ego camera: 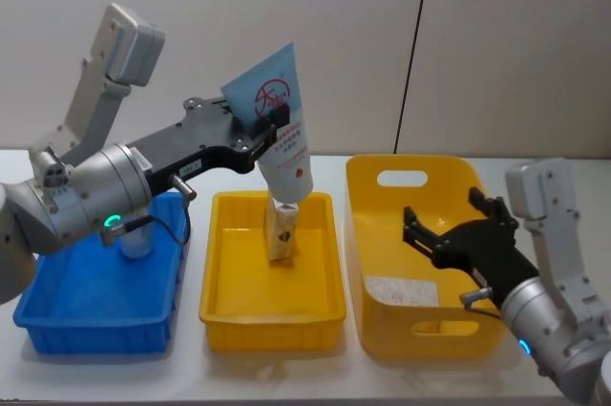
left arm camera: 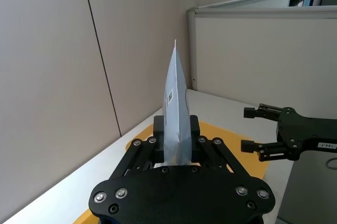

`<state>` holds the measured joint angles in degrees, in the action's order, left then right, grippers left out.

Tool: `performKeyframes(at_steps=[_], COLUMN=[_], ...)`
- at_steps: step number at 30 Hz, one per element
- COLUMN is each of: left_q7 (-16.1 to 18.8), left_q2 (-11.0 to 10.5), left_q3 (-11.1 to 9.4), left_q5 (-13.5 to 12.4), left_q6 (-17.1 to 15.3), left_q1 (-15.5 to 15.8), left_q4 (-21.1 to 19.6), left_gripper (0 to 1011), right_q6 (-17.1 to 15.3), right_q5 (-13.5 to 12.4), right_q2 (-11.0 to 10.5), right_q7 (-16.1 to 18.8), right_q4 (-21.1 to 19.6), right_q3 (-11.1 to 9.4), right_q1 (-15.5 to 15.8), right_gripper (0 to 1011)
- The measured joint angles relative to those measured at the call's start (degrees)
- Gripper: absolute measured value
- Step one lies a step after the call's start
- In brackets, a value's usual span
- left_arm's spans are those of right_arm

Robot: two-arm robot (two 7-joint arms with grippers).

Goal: Bimanual collaborative sorting of washing and personal care products

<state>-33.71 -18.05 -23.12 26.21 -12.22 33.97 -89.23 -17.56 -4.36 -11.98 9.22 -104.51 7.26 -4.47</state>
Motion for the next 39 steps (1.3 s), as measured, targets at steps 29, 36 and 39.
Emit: performKeyframes(at_steps=[29, 36, 39], left_q7=[-0.78, -0.83, -0.85], left_q2=[0.06, 0.06, 0.06], left_q3=[-0.36, -0.38, -0.38], left_q5=[0.36, 0.38, 0.39], left_q6=[-0.07, -0.07, -0.06], left_q1=[0.35, 0.39, 0.39], left_q4=[0.24, 0.25, 0.25], left_gripper=[223, 223, 223], right_q6=[3.28, 4.07, 4.48], right_q5=[-1.13, -1.23, -1.55], right_q2=[-6.51, -6.98, -7.08], right_q7=[12.22, 13.51, 14.18], right_q4=[1.00, 1.96, 2.59], right_q3=[6.43, 7.44, 7.83], right_q1=[-6.80, -8.59, -9.45], right_gripper=[1004, 1004, 1004])
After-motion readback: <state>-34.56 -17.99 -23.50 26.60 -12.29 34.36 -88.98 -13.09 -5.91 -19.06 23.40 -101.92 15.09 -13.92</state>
